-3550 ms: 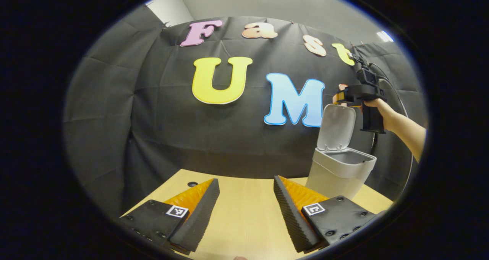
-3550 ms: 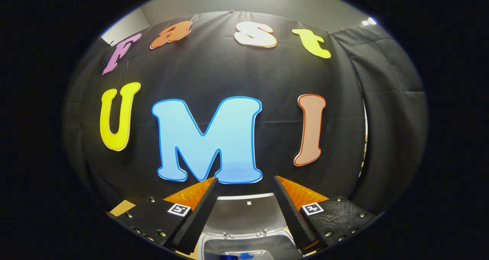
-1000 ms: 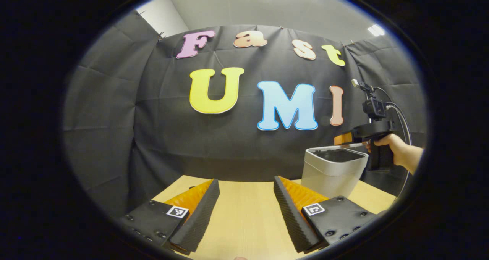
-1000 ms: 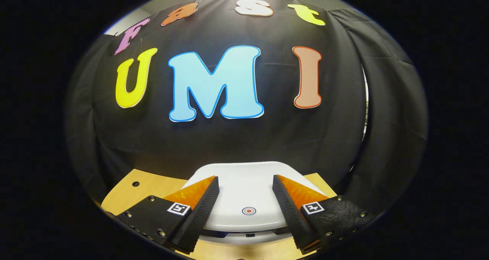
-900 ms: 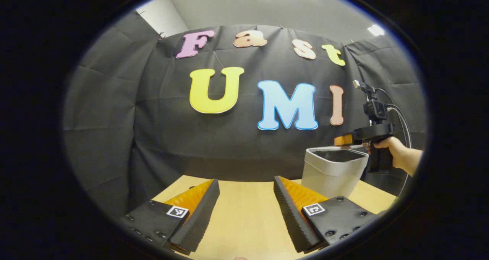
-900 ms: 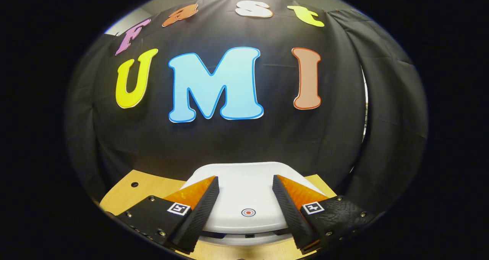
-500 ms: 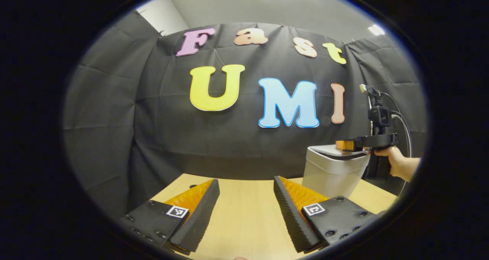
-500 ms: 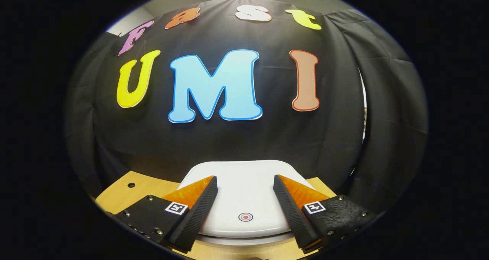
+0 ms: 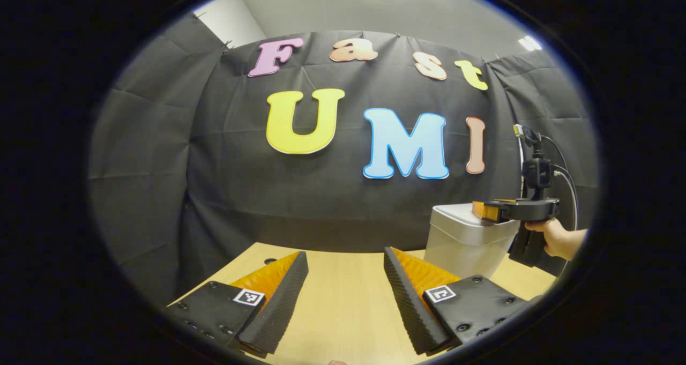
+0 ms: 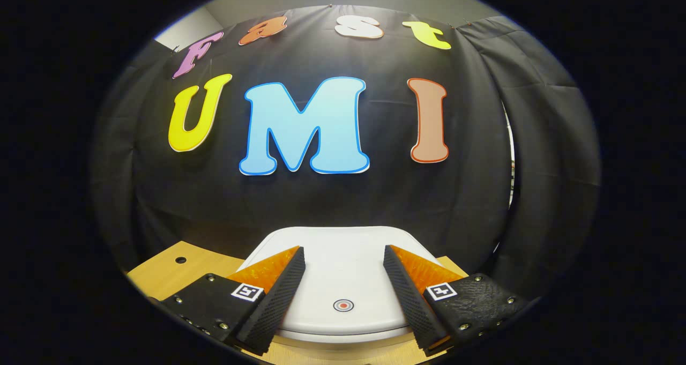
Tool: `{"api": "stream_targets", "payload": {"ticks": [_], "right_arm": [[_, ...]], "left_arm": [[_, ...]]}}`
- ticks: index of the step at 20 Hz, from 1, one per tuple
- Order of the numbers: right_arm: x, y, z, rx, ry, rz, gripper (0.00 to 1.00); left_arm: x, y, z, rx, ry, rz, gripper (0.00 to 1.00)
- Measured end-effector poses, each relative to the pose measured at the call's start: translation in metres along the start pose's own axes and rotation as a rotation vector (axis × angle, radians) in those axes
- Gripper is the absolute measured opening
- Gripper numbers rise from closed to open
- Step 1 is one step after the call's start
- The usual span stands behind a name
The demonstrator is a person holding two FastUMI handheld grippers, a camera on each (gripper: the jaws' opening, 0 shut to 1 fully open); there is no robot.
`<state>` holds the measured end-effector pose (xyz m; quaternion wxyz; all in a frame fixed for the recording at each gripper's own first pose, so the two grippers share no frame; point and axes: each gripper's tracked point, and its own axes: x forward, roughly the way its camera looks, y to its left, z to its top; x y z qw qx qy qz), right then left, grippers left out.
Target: Press the lid of the desktop garbage bin to open it, pick up the crumpled paper on the desktop and throw it into the bin, then pick up the pop can on the desktop and drop it into the bin, and finally close the garbage bin lid.
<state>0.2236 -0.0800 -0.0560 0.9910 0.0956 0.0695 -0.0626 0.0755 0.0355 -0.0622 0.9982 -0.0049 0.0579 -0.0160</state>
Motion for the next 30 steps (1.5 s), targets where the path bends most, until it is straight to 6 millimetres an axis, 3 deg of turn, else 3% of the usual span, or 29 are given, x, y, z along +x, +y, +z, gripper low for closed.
{"api": "stream_targets", "payload": {"ticks": [13, 21, 30], "right_arm": [[0.0, 0.0, -0.007, 0.029, -0.048, 0.005, 0.96], [-0.002, -0.001, 0.002, 0.016, -0.055, -0.018, 0.96], [0.005, -0.002, 0.002, 0.013, -0.056, 0.01, 0.96]], "left_arm": [[0.006, -0.01, 0.0, 0.006, 0.012, 0.002, 0.96], [-0.019, -0.03, 0.018, 0.012, -0.034, 0.023, 0.95], [-0.038, -0.042, 0.022, 0.023, -0.033, 0.068, 0.95]]}}
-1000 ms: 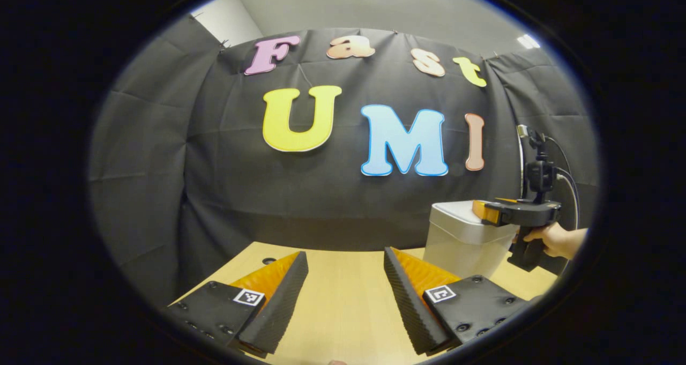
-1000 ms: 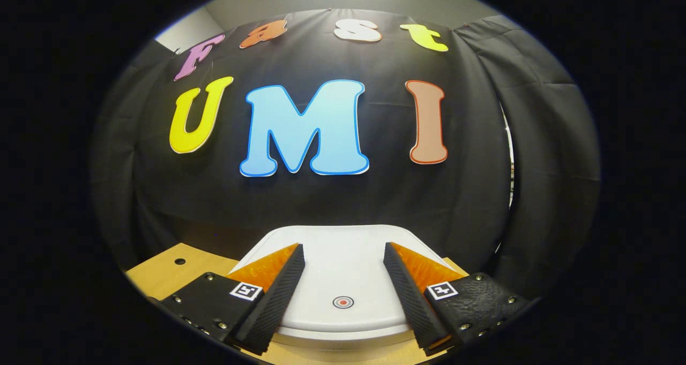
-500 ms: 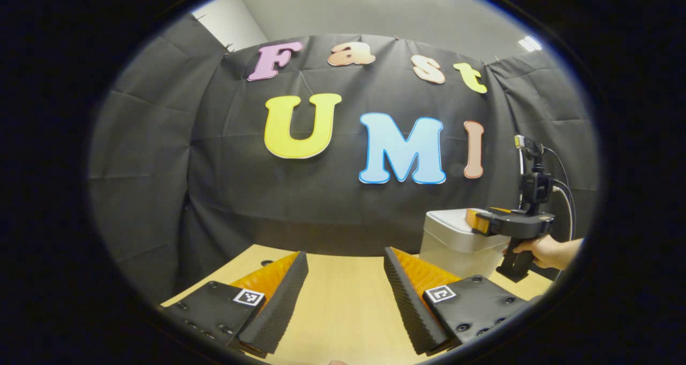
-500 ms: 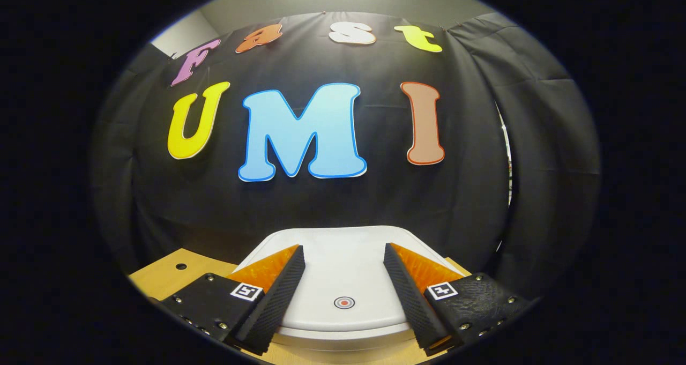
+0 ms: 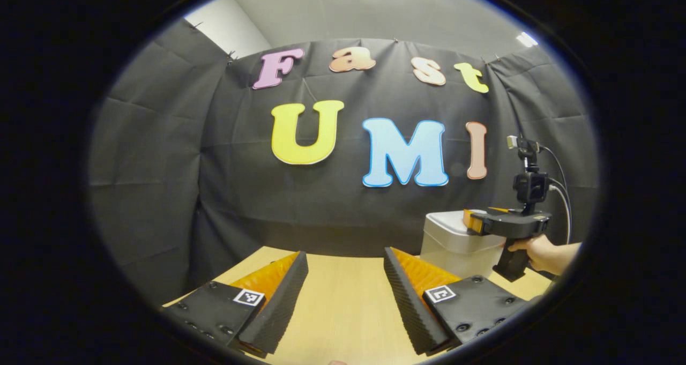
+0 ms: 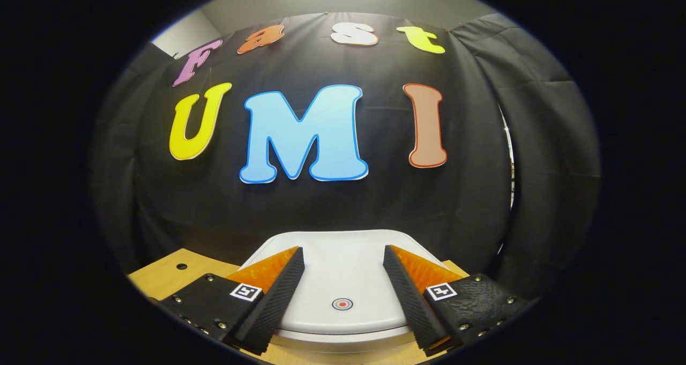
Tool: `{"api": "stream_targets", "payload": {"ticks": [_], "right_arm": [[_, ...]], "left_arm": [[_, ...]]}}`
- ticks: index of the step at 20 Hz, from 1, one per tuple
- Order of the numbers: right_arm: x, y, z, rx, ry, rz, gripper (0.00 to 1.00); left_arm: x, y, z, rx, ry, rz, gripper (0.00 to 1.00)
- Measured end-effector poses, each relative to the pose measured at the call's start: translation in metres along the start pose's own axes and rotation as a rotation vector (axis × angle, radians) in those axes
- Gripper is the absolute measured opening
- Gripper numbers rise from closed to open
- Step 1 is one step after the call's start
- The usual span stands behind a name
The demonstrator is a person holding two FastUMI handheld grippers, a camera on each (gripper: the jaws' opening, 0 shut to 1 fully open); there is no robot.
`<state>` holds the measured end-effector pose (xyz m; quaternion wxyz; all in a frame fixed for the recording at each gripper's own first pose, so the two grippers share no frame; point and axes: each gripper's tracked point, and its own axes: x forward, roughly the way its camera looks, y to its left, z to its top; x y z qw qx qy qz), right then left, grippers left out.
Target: Press the lid of the desktop garbage bin to open it, pick up the crumpled paper on the desktop and throw it into the bin, then pick up the pop can on the desktop and drop it into the bin, and finally close the garbage bin lid.
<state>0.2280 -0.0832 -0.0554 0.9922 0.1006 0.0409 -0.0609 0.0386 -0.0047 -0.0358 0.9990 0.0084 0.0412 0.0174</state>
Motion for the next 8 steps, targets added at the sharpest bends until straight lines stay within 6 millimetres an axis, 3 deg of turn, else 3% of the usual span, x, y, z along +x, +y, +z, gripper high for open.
{"api": "stream_targets", "payload": {"ticks": [8], "right_arm": [[0.012, -0.003, -0.012, 0.005, 0.08, 0.026, 0.97]], "left_arm": [[0.008, -0.01, -0.005, 0.009, 0.018, -0.003, 0.95]]}}
